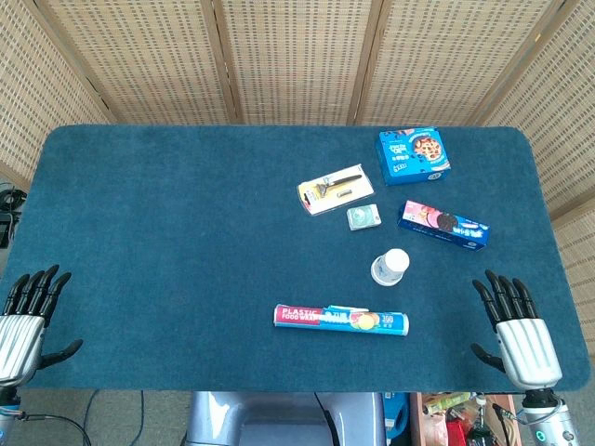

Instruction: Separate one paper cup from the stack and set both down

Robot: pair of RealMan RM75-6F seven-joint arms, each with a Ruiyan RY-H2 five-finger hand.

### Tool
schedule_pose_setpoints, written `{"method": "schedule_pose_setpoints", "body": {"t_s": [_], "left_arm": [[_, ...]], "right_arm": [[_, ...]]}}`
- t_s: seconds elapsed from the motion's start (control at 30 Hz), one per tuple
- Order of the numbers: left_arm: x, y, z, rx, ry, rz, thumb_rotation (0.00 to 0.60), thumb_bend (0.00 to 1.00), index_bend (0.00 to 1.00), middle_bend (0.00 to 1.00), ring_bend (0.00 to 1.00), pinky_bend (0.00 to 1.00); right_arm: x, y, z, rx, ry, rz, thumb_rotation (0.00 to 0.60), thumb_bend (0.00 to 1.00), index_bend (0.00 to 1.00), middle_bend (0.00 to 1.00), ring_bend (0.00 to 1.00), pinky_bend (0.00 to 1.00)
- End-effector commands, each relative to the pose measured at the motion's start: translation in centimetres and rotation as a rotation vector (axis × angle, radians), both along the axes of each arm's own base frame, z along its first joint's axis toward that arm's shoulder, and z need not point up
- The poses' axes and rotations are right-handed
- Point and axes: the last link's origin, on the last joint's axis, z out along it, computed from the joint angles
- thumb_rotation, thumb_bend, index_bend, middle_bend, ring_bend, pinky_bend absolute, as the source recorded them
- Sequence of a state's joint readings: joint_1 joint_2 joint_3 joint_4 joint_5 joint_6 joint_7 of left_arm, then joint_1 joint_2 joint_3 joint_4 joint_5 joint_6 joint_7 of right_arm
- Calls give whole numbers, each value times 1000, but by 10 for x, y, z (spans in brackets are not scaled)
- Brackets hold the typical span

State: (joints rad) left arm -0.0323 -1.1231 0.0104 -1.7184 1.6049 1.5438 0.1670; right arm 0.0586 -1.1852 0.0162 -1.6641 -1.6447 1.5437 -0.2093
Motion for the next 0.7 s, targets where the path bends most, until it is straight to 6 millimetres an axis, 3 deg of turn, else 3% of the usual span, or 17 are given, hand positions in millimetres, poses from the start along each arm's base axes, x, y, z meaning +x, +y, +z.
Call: {"method": "schedule_pose_setpoints", "body": {"t_s": [0.03,0.7], "left_arm": [[0,0,0,-1,0,1,600,150,0,0,0,0],[-2,3,4,11,-21,7,600,151,0,0,0,0]], "right_arm": [[0,0,-1,7,1,2,600,122,0,0,0,0],[0,-3,-1,-1,-2,-4,600,121,0,0,0,0]]}}
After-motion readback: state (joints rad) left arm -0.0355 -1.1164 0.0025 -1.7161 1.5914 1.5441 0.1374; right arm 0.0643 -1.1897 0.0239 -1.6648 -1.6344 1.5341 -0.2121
